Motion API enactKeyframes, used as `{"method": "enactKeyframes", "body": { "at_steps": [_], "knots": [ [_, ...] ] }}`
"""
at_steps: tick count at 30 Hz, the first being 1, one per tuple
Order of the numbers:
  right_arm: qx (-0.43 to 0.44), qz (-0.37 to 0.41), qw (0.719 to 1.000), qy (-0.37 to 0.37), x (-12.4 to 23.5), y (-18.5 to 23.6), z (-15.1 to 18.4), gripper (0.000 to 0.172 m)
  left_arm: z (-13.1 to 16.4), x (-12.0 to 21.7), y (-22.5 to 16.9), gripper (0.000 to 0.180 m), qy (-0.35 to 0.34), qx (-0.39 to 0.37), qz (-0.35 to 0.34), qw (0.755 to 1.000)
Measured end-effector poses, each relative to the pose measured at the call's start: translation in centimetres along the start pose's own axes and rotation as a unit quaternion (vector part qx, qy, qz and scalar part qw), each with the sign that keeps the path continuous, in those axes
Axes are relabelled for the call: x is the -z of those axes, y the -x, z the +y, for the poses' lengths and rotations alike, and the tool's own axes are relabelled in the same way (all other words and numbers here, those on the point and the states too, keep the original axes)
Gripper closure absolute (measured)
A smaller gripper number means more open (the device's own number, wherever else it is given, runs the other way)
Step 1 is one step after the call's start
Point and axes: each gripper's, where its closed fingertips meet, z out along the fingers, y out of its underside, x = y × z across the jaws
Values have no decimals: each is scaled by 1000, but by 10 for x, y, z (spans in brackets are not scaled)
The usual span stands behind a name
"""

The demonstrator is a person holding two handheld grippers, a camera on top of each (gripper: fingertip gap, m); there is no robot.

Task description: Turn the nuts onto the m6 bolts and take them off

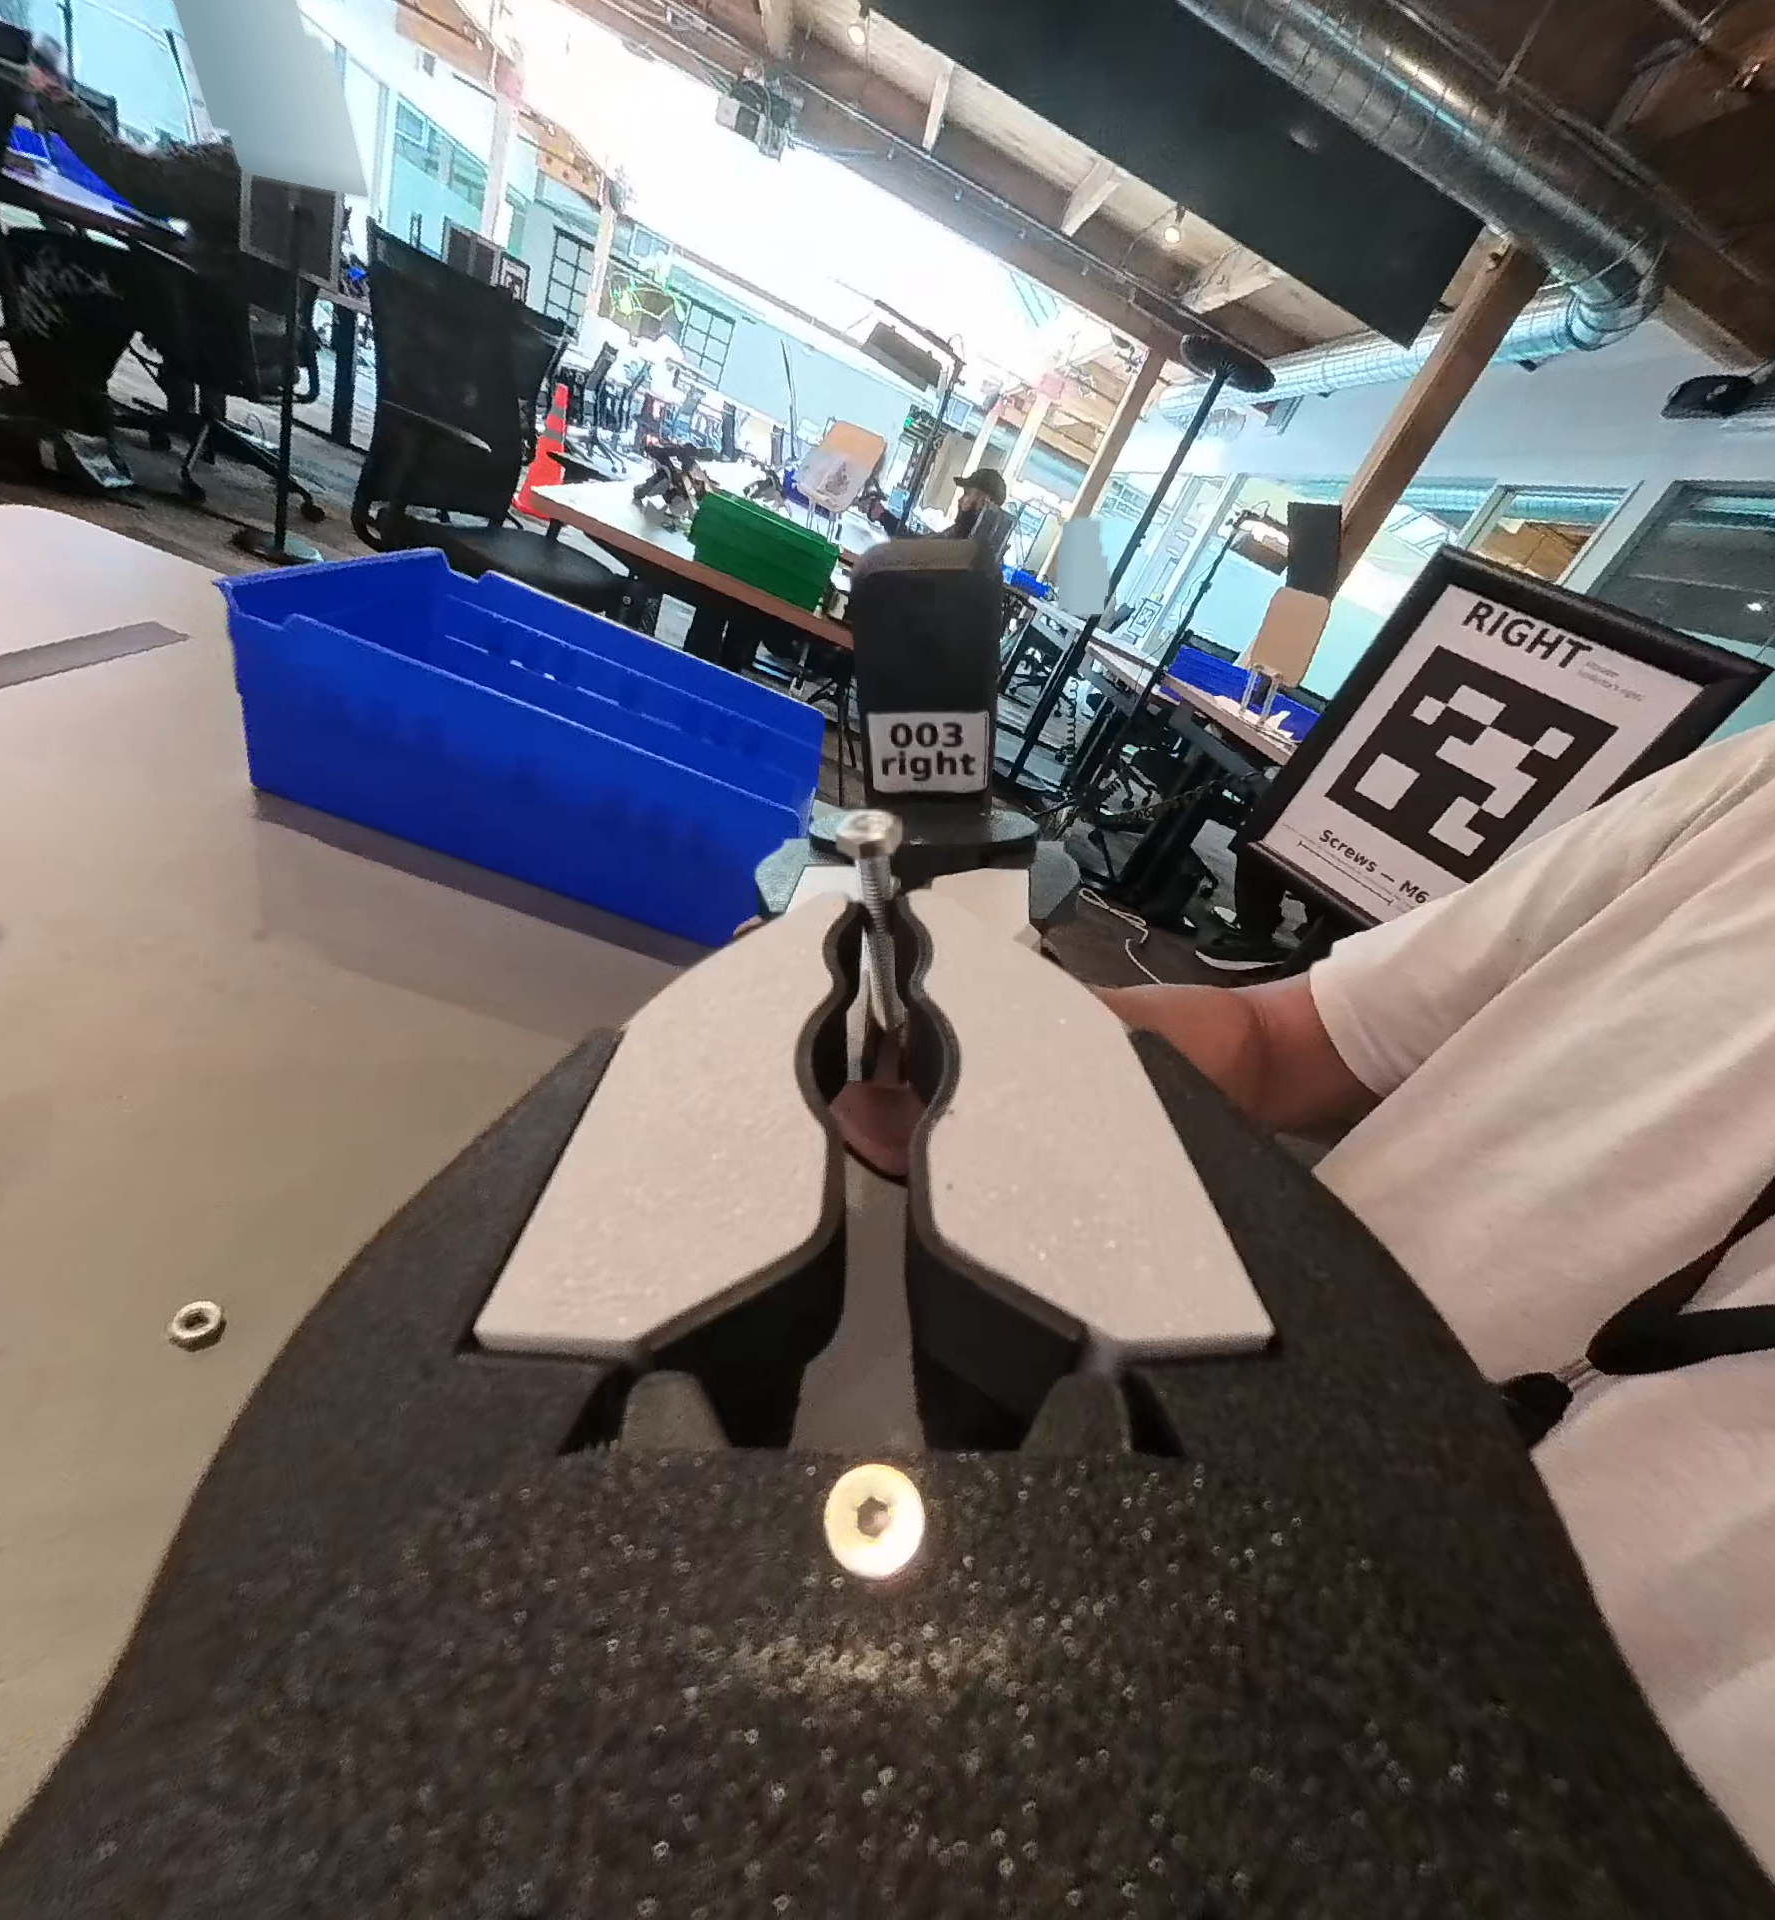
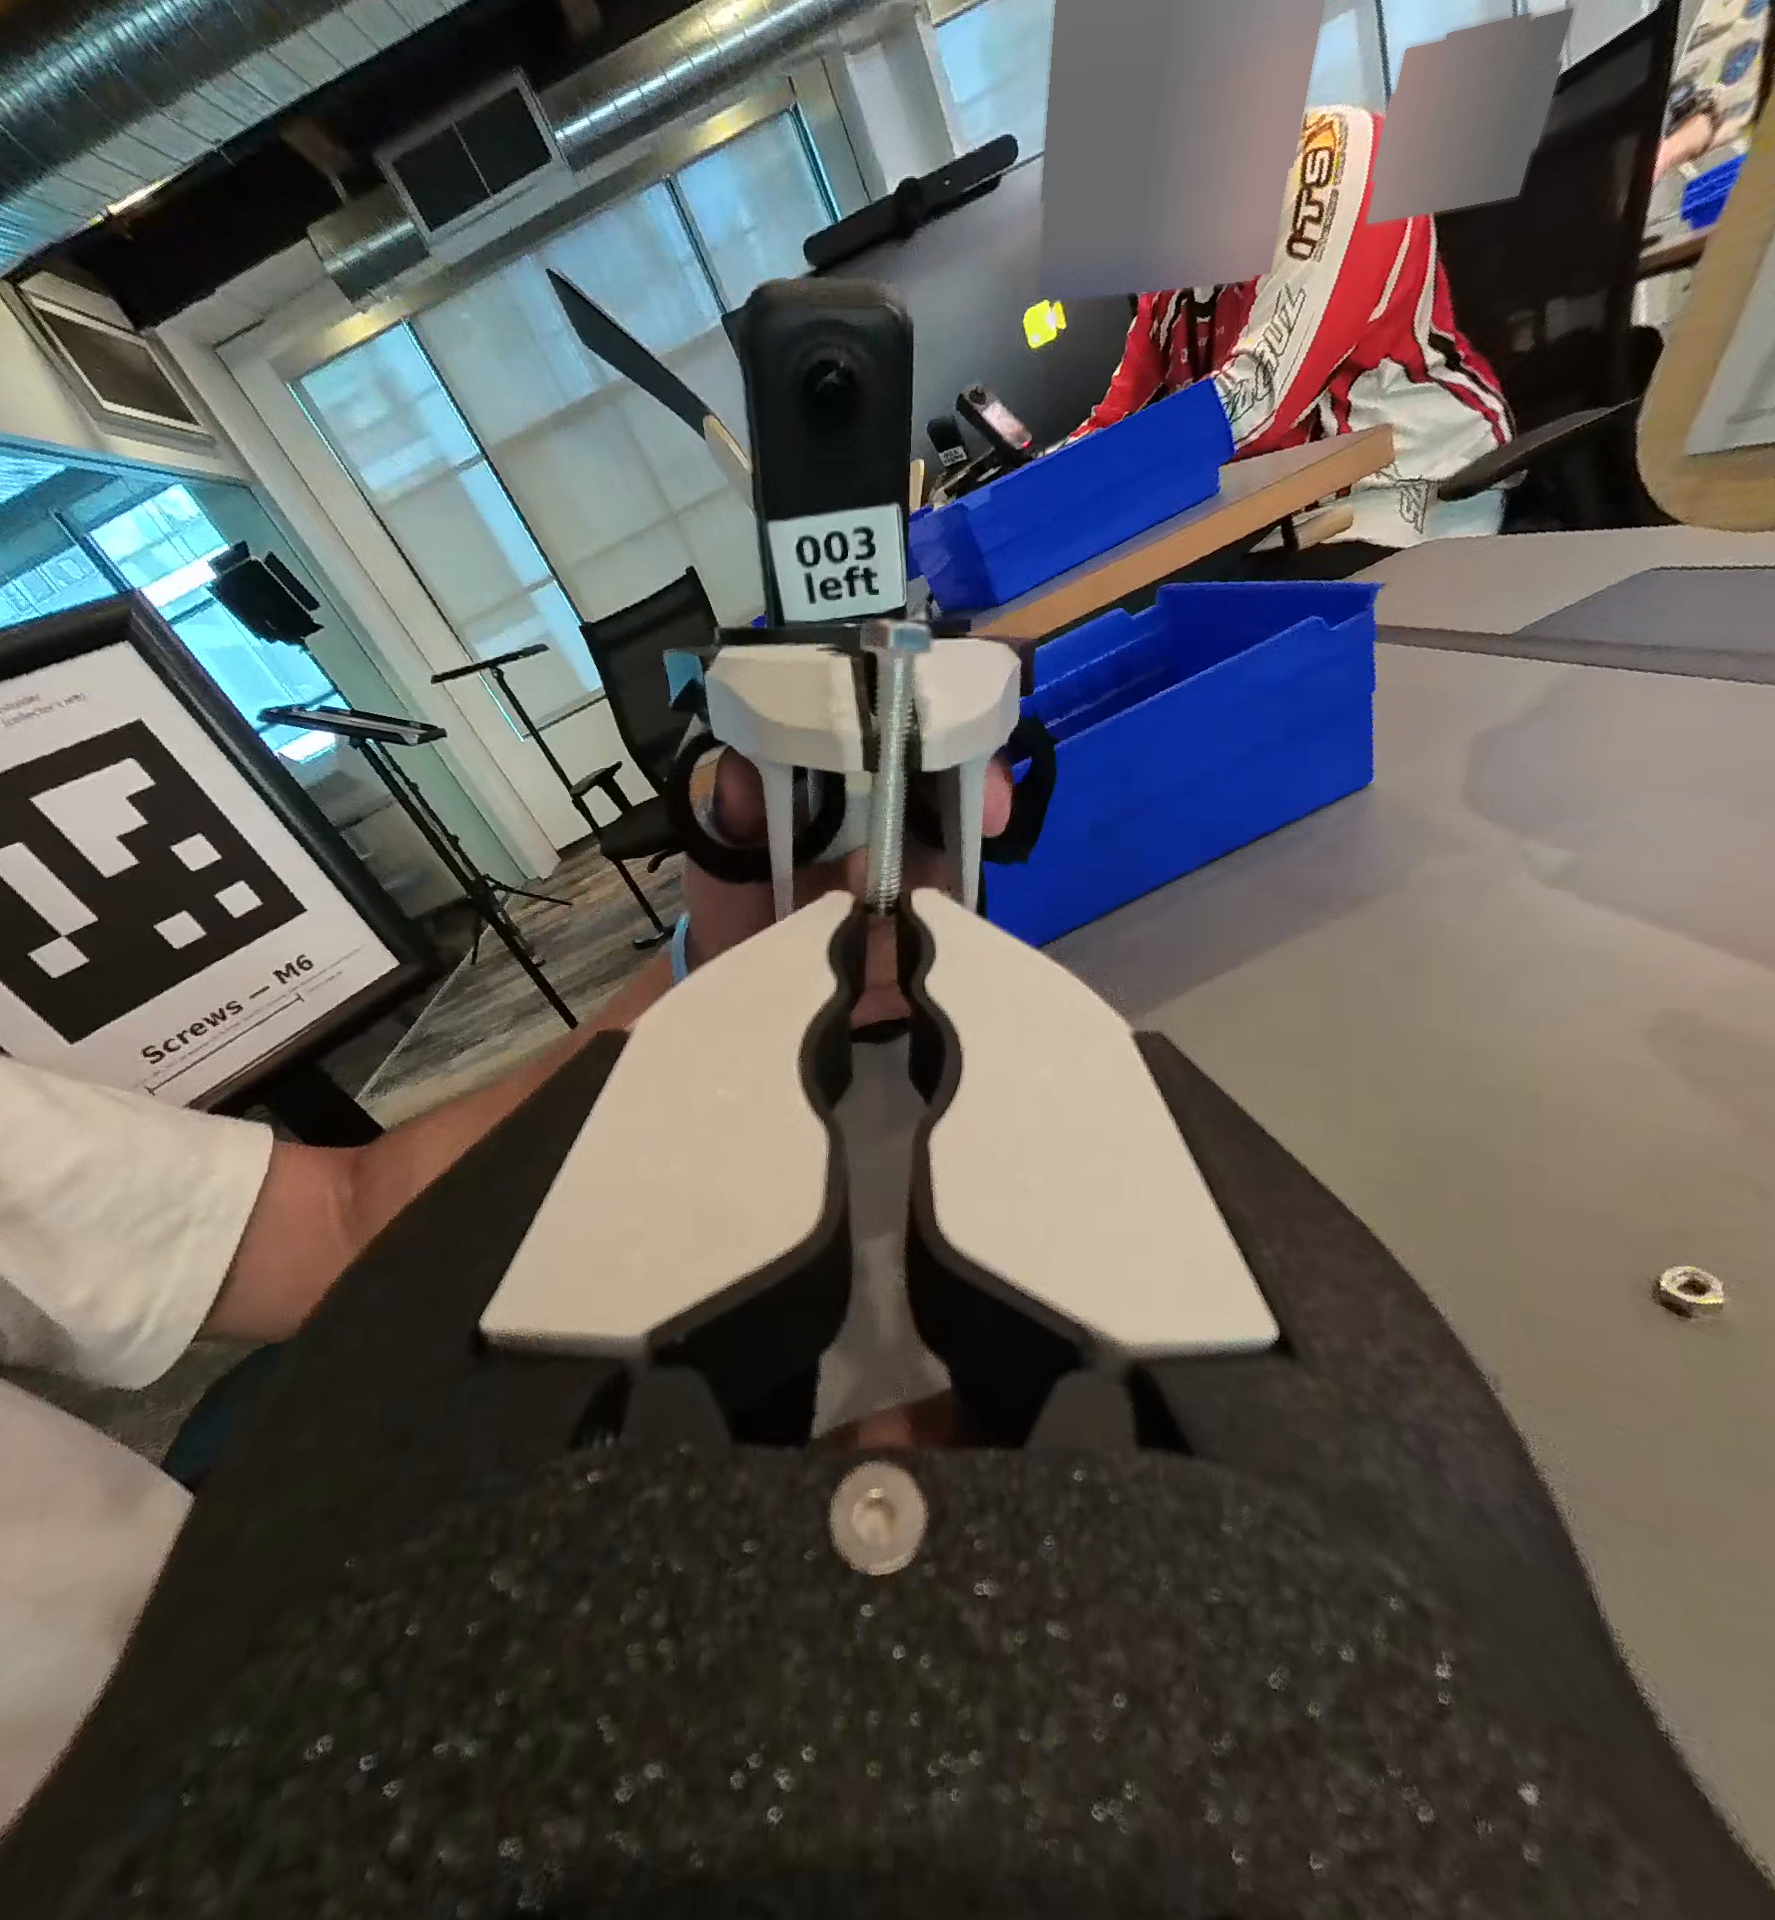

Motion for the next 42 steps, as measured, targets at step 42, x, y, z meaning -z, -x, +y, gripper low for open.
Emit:
{"method": "enactKeyframes", "body": {
  "at_steps": [42],
  "knots": [
    [55,-22,998,36,14,3,22,167,26,7,-3,170,546,-54,30,835]
  ]
}}
